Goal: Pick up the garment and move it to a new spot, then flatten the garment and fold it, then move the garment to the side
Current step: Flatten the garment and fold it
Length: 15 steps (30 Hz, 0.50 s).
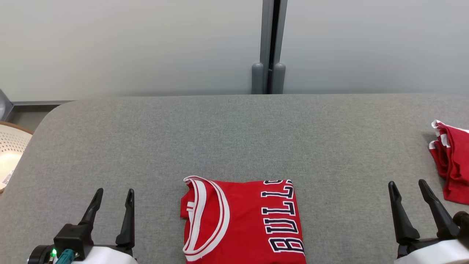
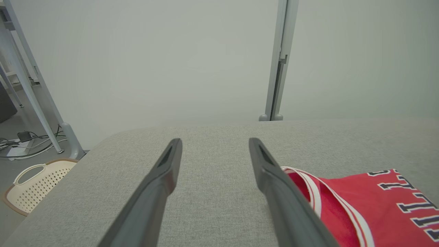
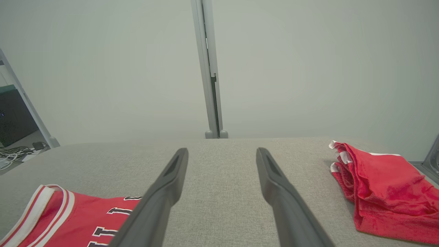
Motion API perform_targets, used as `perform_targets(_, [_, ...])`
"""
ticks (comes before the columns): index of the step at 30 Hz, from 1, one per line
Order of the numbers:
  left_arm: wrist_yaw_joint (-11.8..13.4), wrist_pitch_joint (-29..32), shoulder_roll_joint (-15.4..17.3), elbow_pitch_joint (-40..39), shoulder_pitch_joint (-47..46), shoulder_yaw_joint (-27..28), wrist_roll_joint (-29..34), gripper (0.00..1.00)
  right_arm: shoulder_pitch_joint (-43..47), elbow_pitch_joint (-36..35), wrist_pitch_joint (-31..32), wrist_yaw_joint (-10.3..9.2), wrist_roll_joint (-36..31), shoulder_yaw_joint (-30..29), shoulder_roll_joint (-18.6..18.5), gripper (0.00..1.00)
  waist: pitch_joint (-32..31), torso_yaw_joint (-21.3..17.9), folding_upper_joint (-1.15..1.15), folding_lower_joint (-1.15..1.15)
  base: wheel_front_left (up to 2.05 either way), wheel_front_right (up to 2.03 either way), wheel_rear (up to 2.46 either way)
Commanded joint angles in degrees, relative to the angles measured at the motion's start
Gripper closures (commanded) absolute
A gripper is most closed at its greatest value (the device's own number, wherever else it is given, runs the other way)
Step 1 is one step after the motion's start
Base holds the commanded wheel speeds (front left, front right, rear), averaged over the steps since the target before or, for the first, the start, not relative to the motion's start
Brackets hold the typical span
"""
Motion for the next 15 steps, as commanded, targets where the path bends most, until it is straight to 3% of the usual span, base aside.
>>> perform_targets(1, [0.37, 0.32, 0.49, -0.44, 0.69, -0.05, -0.11, 0.00, 1.29, -0.88, 0.74, 0.00, -0.25, -0.42, 0.01, 0.00, -0.90, -0.29, 0.00, 0.00, 0.00, 0.00, 0.00])
perform_targets(15, [1.26, 1.47, 1.54, -0.85, 1.98, -0.24, -0.32, 0.00, 4.22, -3.67, 3.16, 0.00, -1.34, -3.04, 1.11, 0.00, -1.70, -0.56, 0.00, 0.00, 0.00, 0.00, 0.00])
